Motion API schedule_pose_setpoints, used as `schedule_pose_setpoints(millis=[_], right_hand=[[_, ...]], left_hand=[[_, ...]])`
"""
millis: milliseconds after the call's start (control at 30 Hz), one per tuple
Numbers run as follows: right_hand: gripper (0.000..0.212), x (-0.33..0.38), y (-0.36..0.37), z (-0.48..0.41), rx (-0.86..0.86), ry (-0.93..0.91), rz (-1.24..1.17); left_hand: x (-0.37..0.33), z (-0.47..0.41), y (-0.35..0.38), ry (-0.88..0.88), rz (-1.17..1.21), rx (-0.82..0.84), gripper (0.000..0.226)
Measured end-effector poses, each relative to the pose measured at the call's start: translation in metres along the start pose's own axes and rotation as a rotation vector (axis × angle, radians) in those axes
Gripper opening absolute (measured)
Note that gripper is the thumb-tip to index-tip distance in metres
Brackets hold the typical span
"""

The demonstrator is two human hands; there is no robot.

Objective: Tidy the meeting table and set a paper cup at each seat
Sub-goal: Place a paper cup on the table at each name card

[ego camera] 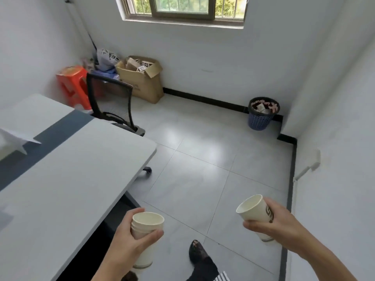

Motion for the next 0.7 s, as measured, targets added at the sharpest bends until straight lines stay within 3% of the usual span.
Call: schedule_pose_setpoints(millis=[333,700], right_hand=[[0.047,0.14,0.011,-0.177,0.192,-0.118,0.111],[0.04,0.291,0.114,-0.359,0.598,-0.336,0.381]], left_hand=[[-0.104,-0.14,-0.056,0.108,0.026,-0.145,0.08],[-0.068,-0.174,-0.173,-0.103,0.21,-0.659,0.088]])
Point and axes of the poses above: each hand's wrist, its own z-axis away from the middle knuckle, its own y-axis out of the palm, x = y × z, the point moved 8 cm from there along -z, towards the middle knuckle, and after that the axes turned 10 degrees about z, right-handed, at the moved point
